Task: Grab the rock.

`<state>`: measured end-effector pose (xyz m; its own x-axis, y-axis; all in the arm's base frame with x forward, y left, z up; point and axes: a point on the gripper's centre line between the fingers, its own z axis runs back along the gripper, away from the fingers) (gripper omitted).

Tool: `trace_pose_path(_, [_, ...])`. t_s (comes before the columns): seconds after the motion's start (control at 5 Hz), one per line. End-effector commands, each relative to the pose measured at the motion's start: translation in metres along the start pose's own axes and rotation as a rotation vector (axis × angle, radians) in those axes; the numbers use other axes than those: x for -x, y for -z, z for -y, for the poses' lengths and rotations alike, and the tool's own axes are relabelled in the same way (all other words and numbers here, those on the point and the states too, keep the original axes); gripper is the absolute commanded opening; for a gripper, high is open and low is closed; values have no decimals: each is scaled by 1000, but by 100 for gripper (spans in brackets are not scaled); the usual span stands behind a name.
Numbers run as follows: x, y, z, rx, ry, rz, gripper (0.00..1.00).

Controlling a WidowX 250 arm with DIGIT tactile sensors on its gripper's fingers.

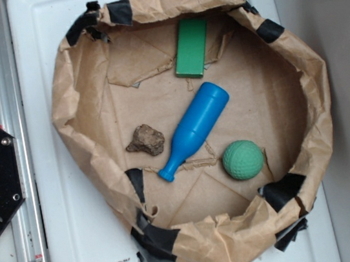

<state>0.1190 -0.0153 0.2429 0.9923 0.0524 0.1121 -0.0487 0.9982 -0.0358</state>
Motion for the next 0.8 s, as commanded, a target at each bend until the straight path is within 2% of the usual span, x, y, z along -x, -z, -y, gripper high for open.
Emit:
trace_pose_path(0.0, [0, 0, 0, 0, 0, 0, 100])
trace_pose_path(0.4, [-88, 64, -25, 105, -141, -49, 100])
trace_pose_path(0.6, [-103, 104, -41, 177, -181, -96, 100])
